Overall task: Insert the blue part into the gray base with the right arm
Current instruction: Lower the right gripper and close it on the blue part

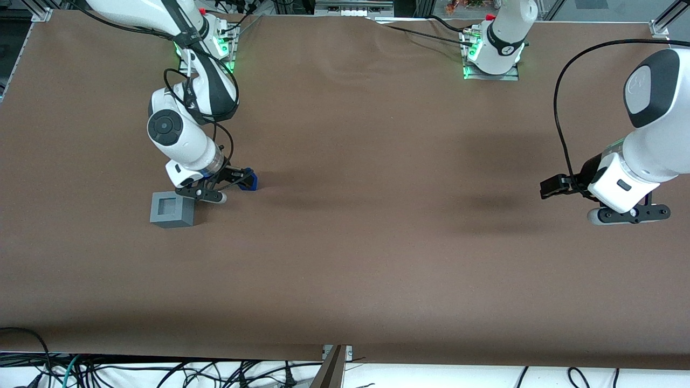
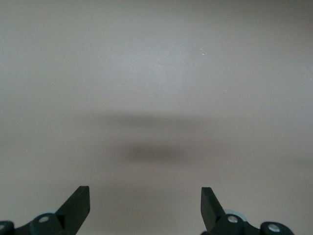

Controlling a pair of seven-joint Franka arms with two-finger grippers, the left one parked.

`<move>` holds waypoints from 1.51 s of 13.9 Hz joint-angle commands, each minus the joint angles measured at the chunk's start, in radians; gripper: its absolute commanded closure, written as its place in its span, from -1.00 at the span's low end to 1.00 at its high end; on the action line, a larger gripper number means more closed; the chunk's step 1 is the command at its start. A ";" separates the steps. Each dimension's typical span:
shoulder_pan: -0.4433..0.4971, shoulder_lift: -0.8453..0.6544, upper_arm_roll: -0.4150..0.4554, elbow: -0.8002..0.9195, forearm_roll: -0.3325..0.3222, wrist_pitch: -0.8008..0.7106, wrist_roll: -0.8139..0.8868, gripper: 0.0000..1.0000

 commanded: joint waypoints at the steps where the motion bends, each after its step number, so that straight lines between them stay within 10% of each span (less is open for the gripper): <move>1: 0.016 -0.015 0.005 -0.055 0.020 0.027 0.010 -1.00; 9: 0.032 0.037 0.014 -0.076 0.052 0.136 0.001 -0.97; 11: 0.032 0.037 0.016 -0.078 0.052 0.131 -0.009 -0.42; 14: 0.032 0.029 0.016 -0.076 0.054 0.123 -0.013 1.00; 21: 0.029 -0.069 -0.064 0.083 0.035 -0.135 -0.029 1.00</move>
